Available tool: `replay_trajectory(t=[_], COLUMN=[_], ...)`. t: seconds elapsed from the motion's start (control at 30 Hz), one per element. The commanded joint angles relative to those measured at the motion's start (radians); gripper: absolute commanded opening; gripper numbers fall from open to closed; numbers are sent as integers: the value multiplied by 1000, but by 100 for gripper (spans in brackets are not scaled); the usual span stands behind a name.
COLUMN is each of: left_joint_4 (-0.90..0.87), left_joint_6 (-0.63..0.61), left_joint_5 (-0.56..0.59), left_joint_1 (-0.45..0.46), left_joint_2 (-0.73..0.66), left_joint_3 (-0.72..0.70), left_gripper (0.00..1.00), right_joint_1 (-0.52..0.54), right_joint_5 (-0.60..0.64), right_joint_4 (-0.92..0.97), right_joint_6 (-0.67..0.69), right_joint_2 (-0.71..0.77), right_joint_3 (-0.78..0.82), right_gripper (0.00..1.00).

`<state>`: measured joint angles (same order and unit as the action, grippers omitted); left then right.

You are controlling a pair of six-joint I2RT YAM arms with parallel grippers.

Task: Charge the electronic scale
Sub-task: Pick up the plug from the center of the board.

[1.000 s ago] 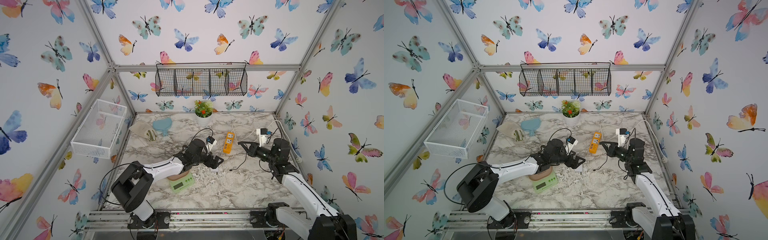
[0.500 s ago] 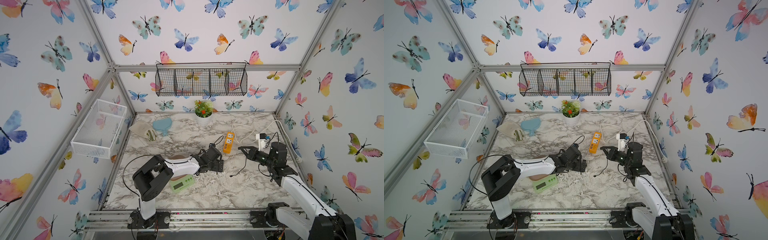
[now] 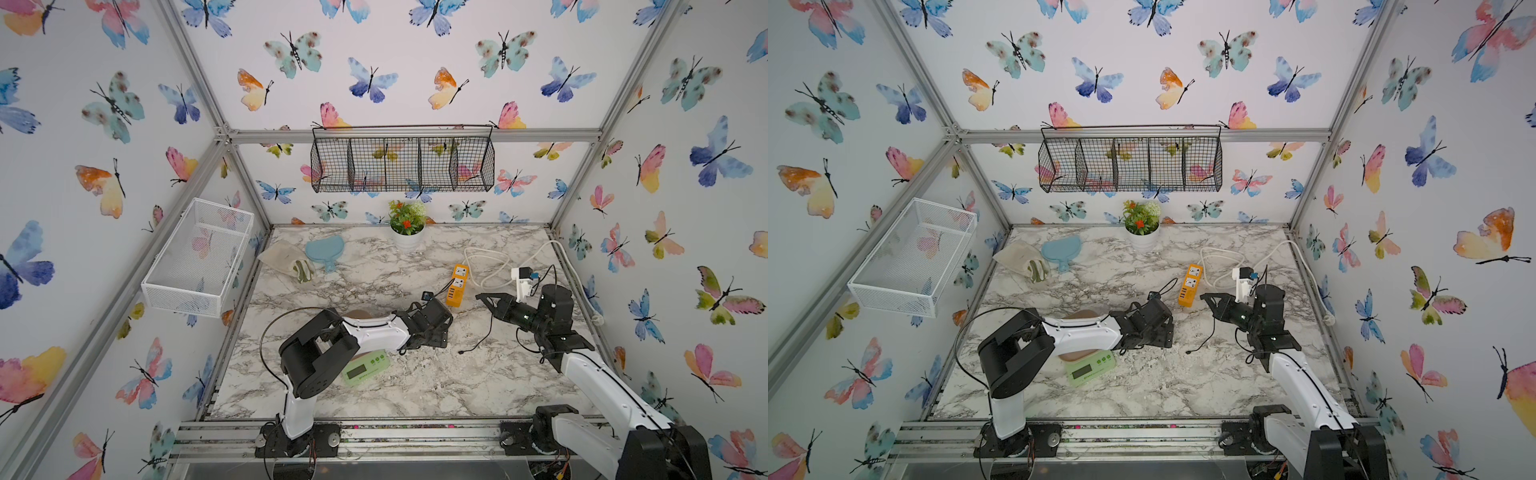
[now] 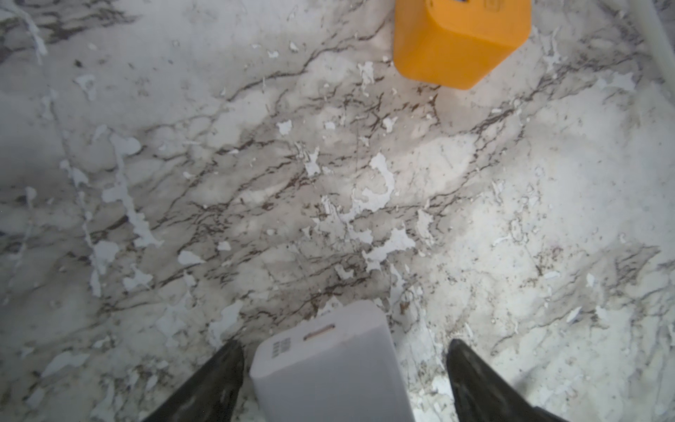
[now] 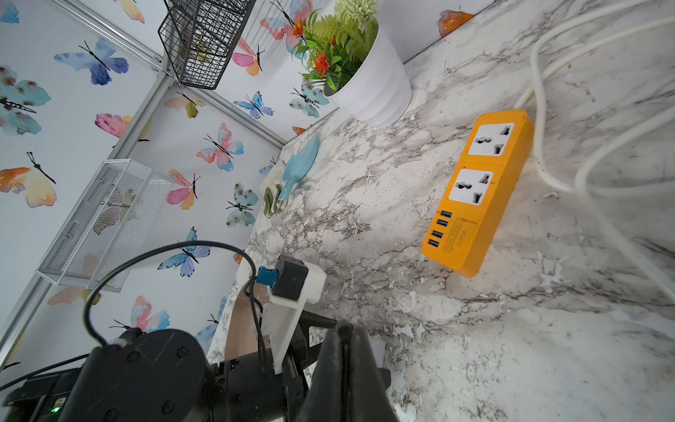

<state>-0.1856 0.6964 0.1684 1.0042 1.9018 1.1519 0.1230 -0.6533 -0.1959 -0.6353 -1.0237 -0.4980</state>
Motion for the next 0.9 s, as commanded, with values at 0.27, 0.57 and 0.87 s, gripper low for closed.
replay_trajectory(t=[0.27, 0.57, 0.87], left_joint_4=[-100, -96, 113], left_joint_6=[32, 15, -301], left_joint_5=[51, 34, 10], left_joint_1=[33, 33, -10], left_joint_2=[27, 18, -153], left_joint_3=[0, -12, -116], left_gripper=[80, 53, 36], right_joint_1=[-6, -7, -6], right_joint_5=[3, -4, -129], right_joint_4=[-22, -18, -64], right_joint_6=[9, 13, -14], right_joint_2=[-12, -11, -43], right_joint_3=[5, 5, -8], right_gripper=[2, 3, 2])
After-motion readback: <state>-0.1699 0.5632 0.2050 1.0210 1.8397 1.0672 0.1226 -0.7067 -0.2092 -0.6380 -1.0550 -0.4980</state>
